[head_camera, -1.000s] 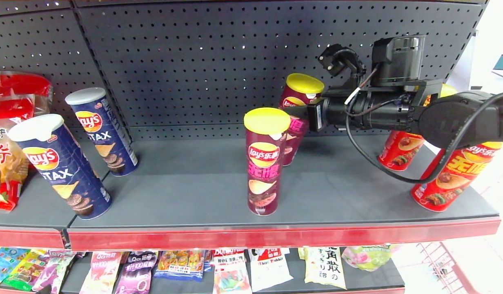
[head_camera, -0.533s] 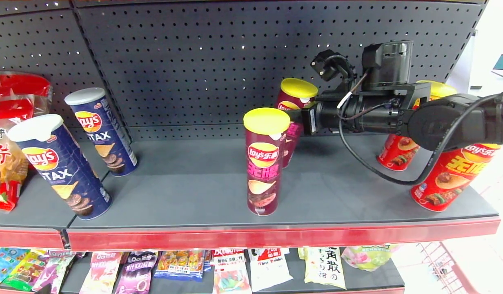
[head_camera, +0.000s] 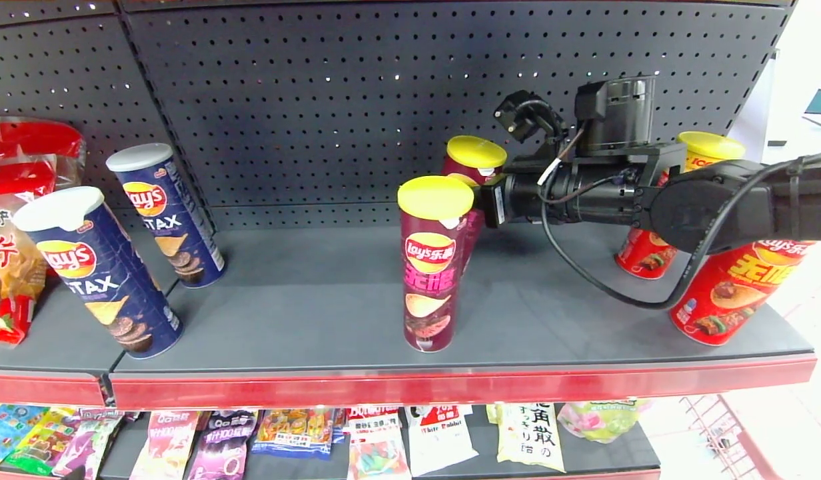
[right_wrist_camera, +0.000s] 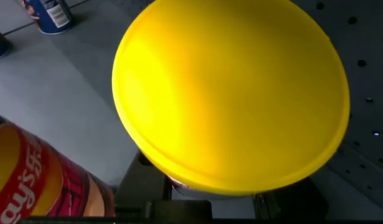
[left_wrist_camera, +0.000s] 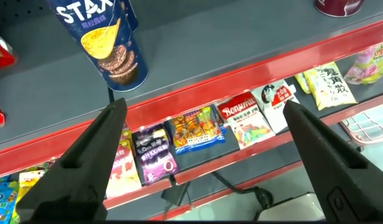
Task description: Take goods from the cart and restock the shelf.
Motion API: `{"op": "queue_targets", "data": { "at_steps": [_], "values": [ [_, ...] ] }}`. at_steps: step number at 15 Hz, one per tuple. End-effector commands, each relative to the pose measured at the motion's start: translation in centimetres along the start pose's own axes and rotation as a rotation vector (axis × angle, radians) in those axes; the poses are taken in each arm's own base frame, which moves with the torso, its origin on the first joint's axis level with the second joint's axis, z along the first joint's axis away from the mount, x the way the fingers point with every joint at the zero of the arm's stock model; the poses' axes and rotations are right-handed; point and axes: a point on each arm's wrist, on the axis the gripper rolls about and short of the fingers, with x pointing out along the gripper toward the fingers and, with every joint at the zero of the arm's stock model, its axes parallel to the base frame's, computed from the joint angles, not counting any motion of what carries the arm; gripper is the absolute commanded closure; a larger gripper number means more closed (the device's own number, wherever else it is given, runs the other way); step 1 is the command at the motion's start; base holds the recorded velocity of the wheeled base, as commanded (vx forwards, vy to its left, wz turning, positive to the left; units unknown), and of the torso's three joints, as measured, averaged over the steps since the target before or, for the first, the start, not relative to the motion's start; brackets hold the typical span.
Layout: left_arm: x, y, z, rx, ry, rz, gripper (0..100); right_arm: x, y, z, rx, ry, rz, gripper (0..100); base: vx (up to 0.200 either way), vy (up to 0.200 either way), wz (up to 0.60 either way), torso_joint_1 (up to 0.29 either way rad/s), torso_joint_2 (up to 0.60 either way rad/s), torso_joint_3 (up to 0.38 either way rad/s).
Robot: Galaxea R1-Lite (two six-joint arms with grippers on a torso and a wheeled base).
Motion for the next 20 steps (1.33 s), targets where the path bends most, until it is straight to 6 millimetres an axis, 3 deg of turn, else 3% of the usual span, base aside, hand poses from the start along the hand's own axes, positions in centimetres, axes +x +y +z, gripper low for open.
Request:
{"op": "queue_targets", "data": {
  "at_steps": [1,2,3,10,15,20],
  "values": [
    [0.1,0.0,0.0,0.002,0.005,0.0,0,0.2,0.1,-0.1,0.001,0.005,0.003,100,0.0,0.0,0.0,0.0,0.0,0.0],
    [0.1,0.0,-0.1,0.002,0.006,0.0,0,0.2,0.1,-0.2,0.002,0.008,0.003,100,0.0,0.0,0.0,0.0,0.0,0.0],
    [0.1,0.0,-0.1,0.003,0.007,0.0,0,0.3,0.1,-0.3,0.002,0.01,0.003,0,0.0,0.0,0.0,0.0,0.0,0.0],
    [0.1,-0.1,-0.3,0.001,0.012,-0.001,0,0.0,-0.1,0.1,0.001,-0.002,-0.007,0,0.0,0.0,0.0,0.0,0.0,0.0],
    [0.2,-0.1,-0.3,0.002,0.015,-0.031,0,-3.0,0.5,1.2,-0.004,-0.025,-0.02,0,0.0,0.0,0.0,0.0,0.0,0.0],
    [0.6,-0.4,-0.2,0.01,0.04,-0.077,0,-7.3,1.3,0.4,0.008,-0.001,-0.057,0,0.0,0.0,0.0,0.0,0.0,0.0]
  ]
}}
